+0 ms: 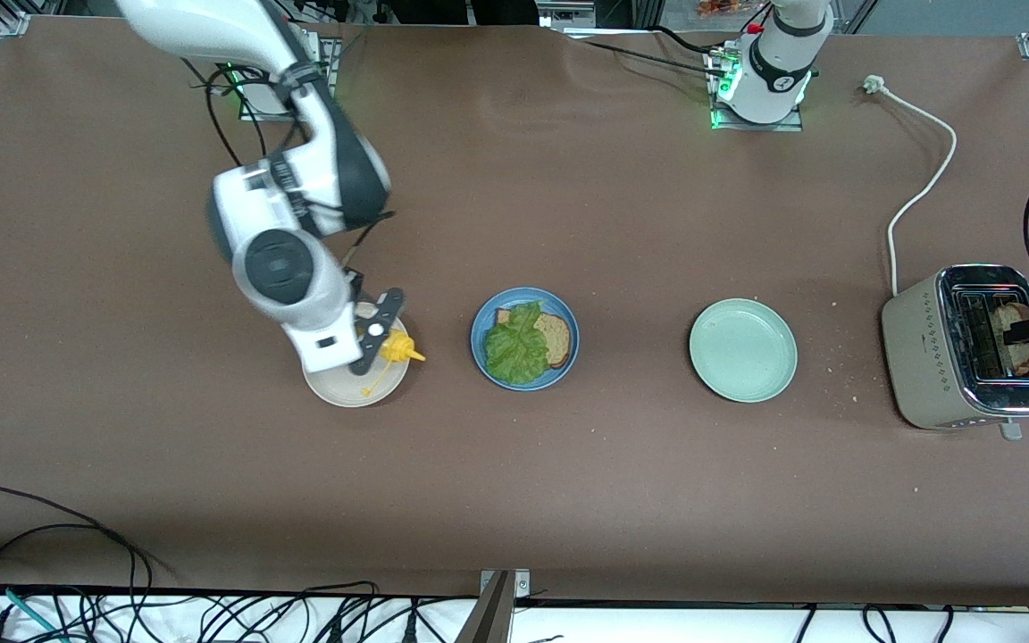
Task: Make sandwich in blue plate with both arms
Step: 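Carry the bottle back beside the white plate while the left gripper reaches the toaster, then lift the bread slice out of the toaster with the left gripper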
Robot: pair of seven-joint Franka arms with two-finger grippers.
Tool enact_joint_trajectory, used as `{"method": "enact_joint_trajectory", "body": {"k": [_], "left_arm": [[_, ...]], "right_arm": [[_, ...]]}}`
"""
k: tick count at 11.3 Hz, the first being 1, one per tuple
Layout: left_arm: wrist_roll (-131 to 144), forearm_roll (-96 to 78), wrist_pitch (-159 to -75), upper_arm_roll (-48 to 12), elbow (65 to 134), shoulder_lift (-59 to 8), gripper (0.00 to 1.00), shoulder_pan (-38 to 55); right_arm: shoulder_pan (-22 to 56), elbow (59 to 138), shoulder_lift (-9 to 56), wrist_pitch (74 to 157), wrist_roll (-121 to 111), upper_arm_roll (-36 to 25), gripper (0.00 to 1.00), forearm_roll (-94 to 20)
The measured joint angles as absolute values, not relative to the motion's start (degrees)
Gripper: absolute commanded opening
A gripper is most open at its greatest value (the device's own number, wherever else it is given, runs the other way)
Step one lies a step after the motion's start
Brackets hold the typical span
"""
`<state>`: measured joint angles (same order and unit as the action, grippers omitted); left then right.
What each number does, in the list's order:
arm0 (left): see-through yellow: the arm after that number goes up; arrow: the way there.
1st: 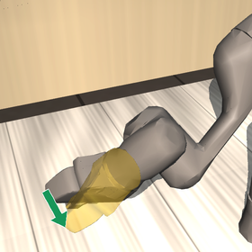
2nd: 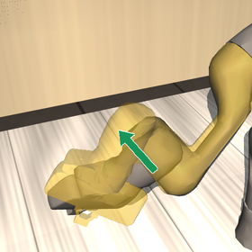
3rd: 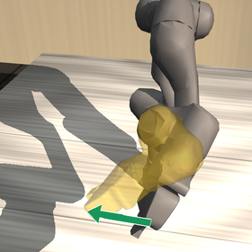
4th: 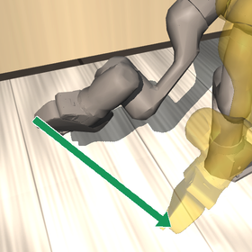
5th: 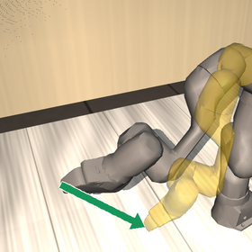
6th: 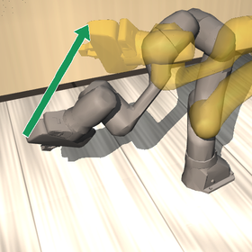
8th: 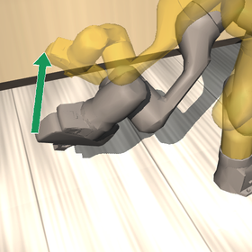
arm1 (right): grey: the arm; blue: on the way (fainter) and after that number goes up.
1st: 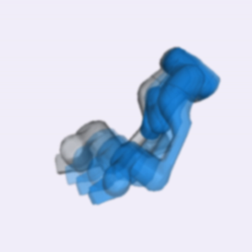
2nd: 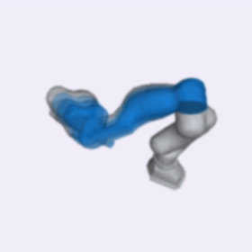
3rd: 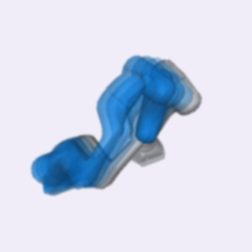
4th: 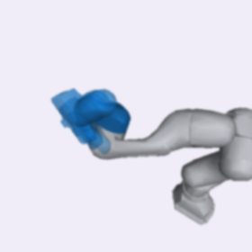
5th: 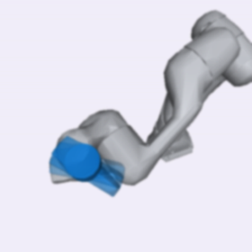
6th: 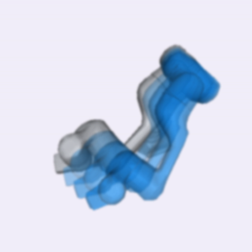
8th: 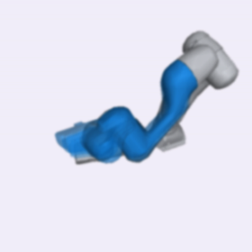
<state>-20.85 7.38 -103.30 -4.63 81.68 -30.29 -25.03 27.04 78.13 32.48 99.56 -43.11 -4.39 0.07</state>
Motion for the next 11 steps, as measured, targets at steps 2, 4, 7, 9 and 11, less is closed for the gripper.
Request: {"method": "enact_joint_trajectory", "body": {"k": [2,4,7,9,11], "left_arm": [[-20.8,7.4,-103.0,-4.7,82.4,-30.7,0.00,-25.0],[-20.8,8.2,-102.7,-4.6,82.4,-30.7,0.00,-25.1],[-20.7,9.0,-102.2,-4.3,81.6,-29.9,0.00,-25.3],[-20.7,9.0,-97.7,-4.2,79.6,-27.6,0.00,-25.3],[-20.7,9.0,-90.2,-5.1,76.0,-24.9,0.00,-24.8]], "right_arm": [[20.8,78.1,32.1,99.5,-54.1,-4.6,0.00,-7.6],[15.5,78.3,32.0,98.2,-64.1,-4.7,0.00,-11.5],[8.6,79.1,32.7,97.0,-77.9,-4.6,0.00,-18.5],[4.4,79.5,35.0,96.8,-86.6,-4.6,0.00,-24.4],[0.4,79.7,38.5,95.6,-95.5,-4.6,0.00,-31.8]]}}
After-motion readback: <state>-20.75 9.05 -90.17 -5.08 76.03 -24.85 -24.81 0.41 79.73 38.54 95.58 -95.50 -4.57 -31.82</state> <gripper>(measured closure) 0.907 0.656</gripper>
